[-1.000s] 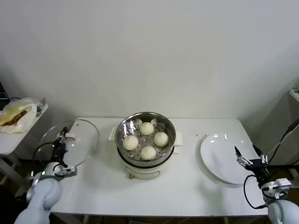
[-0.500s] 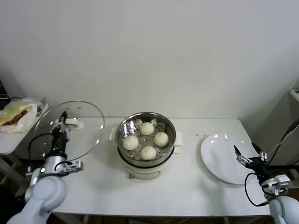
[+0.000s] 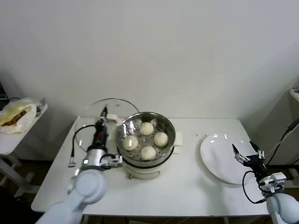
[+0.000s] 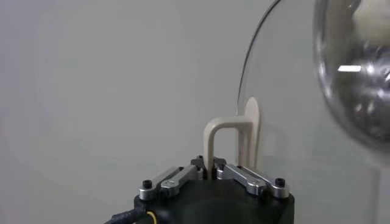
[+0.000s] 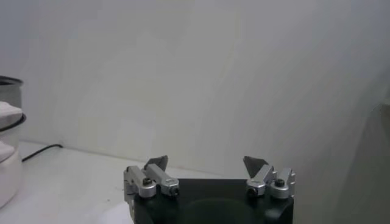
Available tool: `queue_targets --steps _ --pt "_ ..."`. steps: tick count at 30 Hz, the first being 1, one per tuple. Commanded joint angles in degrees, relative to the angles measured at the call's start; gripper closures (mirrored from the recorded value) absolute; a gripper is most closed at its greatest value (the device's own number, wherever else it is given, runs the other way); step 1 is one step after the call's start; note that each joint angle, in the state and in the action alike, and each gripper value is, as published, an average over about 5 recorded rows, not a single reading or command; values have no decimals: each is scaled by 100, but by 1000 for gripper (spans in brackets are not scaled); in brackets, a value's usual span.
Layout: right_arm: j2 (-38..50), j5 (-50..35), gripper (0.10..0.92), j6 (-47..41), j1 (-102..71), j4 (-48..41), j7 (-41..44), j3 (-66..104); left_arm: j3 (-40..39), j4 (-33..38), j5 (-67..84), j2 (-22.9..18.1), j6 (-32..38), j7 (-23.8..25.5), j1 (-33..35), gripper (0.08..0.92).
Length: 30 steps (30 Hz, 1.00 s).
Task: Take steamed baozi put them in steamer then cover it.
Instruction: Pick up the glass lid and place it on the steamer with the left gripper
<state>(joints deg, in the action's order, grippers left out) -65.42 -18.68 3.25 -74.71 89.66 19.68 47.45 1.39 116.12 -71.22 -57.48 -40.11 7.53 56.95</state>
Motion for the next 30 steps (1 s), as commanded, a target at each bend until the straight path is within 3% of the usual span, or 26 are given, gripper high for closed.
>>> queue_targets --steps 1,12,30 --pt "-19 106 203 45 42 -81 13 15 -1074 -714 -1324 -1612 -355 941 -563 846" --pt "-118 208 203 122 -58 -142 34 246 -1060 -1542 -1325 -2467 -388 887 -896 846" --pt "-263 288 203 178 21 -207 79 339 -930 -1842 -1249 -2500 -388 984 -835 846"
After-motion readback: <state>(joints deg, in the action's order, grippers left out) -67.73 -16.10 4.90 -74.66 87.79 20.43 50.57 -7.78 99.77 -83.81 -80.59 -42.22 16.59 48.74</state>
